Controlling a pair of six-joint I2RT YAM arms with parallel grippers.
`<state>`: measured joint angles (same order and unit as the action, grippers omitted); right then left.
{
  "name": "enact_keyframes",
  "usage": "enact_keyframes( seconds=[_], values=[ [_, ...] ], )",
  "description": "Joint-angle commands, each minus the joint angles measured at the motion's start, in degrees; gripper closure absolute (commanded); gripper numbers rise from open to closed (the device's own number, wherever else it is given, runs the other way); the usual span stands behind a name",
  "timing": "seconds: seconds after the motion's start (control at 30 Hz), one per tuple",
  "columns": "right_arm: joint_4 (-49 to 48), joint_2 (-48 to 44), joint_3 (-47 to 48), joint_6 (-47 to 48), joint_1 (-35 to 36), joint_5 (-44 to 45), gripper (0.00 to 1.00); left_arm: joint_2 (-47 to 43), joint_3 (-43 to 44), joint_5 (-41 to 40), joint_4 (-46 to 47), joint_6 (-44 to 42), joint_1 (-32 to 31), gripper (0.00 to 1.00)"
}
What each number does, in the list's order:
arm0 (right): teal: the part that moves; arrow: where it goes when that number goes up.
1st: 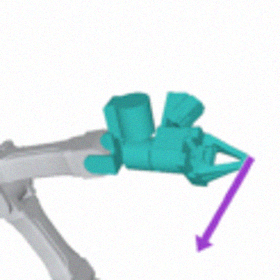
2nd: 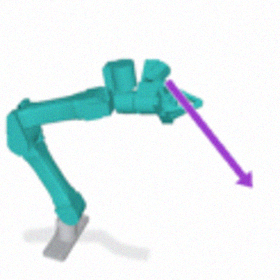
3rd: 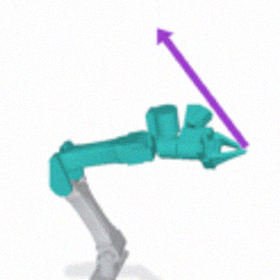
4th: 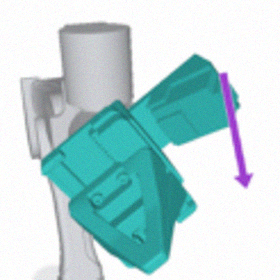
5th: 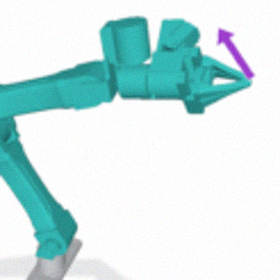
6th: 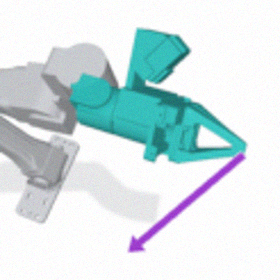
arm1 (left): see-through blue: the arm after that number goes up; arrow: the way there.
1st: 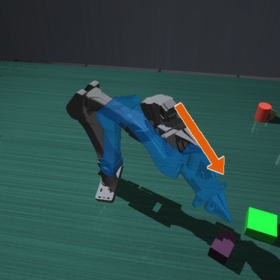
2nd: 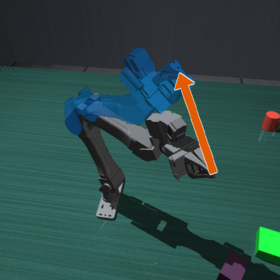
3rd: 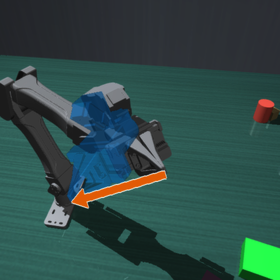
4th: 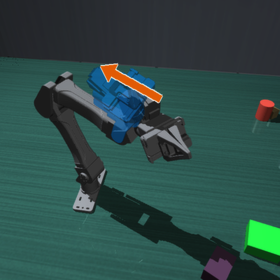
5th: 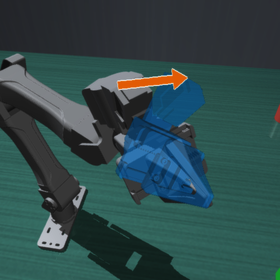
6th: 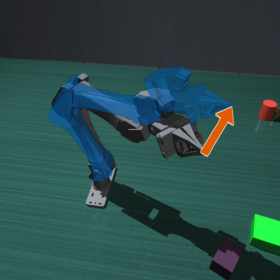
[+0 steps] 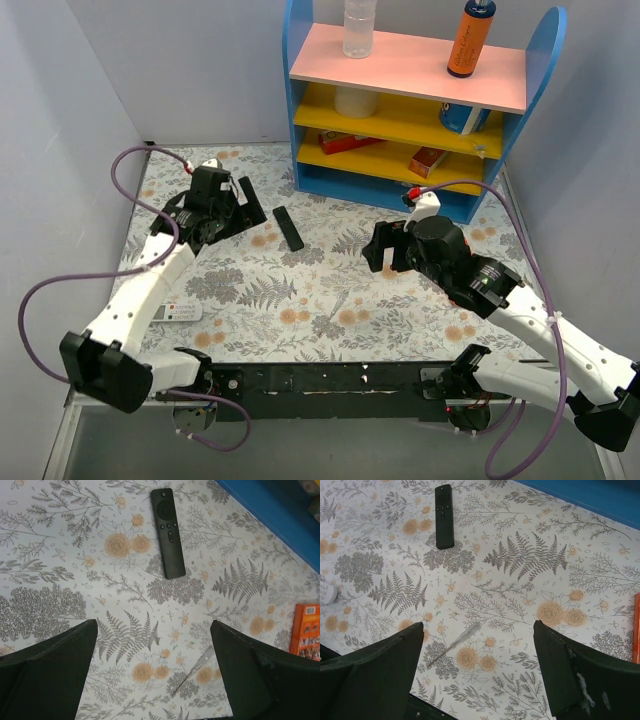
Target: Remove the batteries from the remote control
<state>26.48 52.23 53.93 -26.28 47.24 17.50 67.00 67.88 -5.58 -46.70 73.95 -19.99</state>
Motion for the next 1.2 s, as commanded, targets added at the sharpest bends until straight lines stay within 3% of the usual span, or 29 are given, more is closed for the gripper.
enact_keyframes(
  seconds=[0.0,0.2,0.53,1.17],
  values=[
    [-2.8,-1.5,-1.4,2.7,-0.2,-2.4,0.04,8.1,5.0,-6.8,1.3,0.3,0.2,0.03],
    [-7.0,-4.5,-5.7,4.0,-0.2,-8.1,0.05,25.9,15.1,-13.6,2.3,0.3,-0.8,0.11],
    [-7.1,-7.7,-6.3,7.7,-0.2,-9.7,0.05,44.2,28.4,-15.4,2.8,0.7,-3.1,0.15],
    [-5.3,-10.0,-8.4,8.4,-0.2,-9.3,0.06,57.8,35.8,-17.3,0.9,1.9,-5.6,0.23]
  ],
)
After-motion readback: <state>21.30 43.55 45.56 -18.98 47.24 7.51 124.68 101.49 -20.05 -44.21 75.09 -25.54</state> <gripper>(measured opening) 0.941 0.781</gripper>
